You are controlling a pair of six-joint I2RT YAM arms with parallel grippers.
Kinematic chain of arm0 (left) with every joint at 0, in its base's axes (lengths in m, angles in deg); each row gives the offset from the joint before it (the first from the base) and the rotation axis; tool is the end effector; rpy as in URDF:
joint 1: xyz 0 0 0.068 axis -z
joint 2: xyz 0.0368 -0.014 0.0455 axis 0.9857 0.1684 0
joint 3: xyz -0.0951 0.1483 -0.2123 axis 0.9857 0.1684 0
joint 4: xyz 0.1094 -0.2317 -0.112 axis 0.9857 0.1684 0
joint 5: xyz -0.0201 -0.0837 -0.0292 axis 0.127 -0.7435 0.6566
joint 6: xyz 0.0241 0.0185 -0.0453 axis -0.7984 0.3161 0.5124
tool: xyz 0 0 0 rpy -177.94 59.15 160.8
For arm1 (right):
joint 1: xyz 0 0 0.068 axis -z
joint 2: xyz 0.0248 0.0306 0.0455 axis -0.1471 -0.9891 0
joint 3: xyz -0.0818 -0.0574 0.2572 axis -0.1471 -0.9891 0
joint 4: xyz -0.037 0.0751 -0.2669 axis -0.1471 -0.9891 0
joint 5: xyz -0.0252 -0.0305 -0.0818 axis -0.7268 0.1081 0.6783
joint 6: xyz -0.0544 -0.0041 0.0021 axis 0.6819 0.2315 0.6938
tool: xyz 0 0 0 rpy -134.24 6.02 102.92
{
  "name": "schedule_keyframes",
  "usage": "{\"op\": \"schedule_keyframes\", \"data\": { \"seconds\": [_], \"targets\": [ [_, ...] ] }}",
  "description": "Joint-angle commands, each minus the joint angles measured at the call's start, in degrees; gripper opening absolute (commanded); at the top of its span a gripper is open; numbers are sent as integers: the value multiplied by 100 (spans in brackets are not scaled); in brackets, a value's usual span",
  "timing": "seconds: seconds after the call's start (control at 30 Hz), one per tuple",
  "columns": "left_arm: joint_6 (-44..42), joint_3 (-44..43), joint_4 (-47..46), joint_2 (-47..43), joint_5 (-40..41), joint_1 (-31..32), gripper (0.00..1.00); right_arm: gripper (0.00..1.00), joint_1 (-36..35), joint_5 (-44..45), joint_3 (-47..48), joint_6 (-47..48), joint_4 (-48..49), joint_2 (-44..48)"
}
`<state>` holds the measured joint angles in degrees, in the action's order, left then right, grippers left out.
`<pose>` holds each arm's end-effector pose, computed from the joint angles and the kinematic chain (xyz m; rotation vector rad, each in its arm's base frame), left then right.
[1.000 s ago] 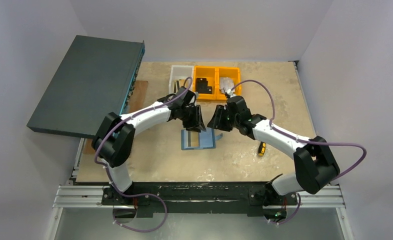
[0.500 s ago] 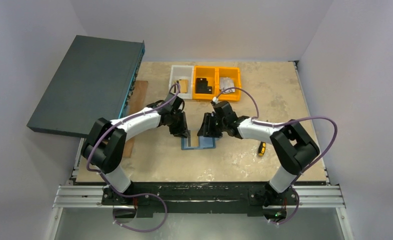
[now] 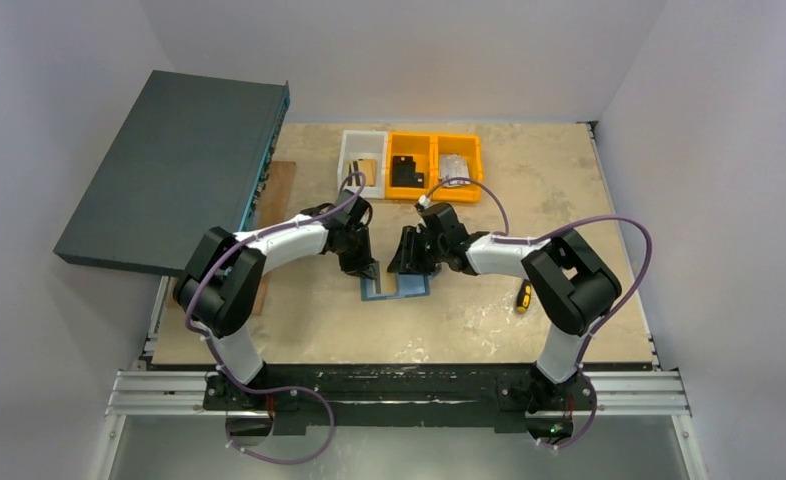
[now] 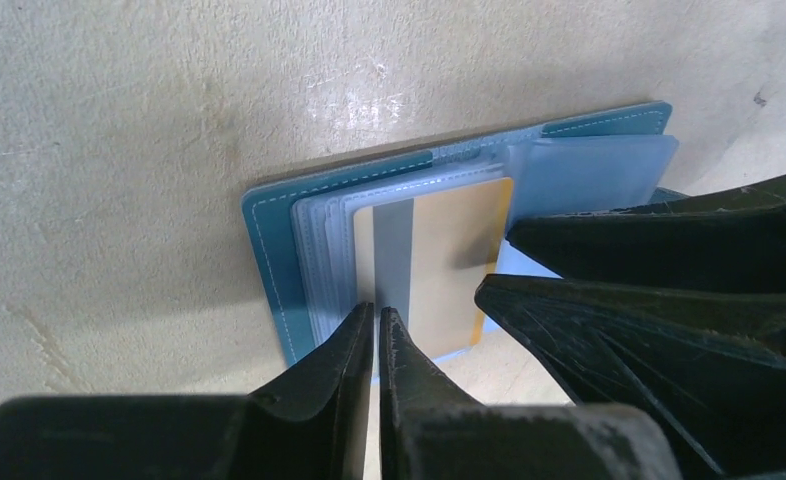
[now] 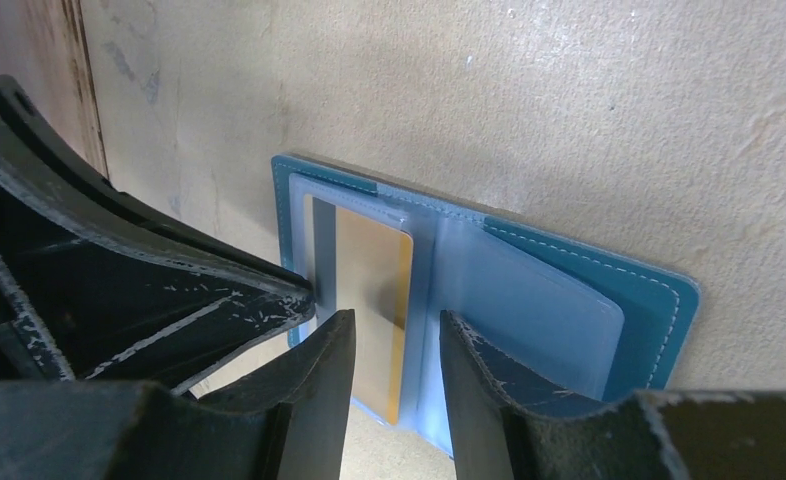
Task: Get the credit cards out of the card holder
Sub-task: Remove the credit card from the card holder.
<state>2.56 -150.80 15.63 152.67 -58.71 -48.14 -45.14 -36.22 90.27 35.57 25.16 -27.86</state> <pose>0.2955 -0.1943 0.1559 -0.2348 2.8715 -0.5983 0.2883 0.2281 0.1316 -0.0127 2.5579 0.9689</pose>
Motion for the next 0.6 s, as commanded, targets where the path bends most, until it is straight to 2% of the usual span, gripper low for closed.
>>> {"op": "schedule_keyframes", "data": {
  "seconds": [0.0, 0.3, 0.57],
  "targets": [
    [-31, 3, -214, 123, 88, 21, 5, 37, -4, -217, 78, -46, 284, -130],
    [150, 153, -249, 176, 131, 203, 0, 37, -9, -413, -340, -191, 599, -87],
    [348, 431, -149, 59, 245, 258, 0, 37, 9, -797, -993, -437, 1133, 130]
  ]
}}
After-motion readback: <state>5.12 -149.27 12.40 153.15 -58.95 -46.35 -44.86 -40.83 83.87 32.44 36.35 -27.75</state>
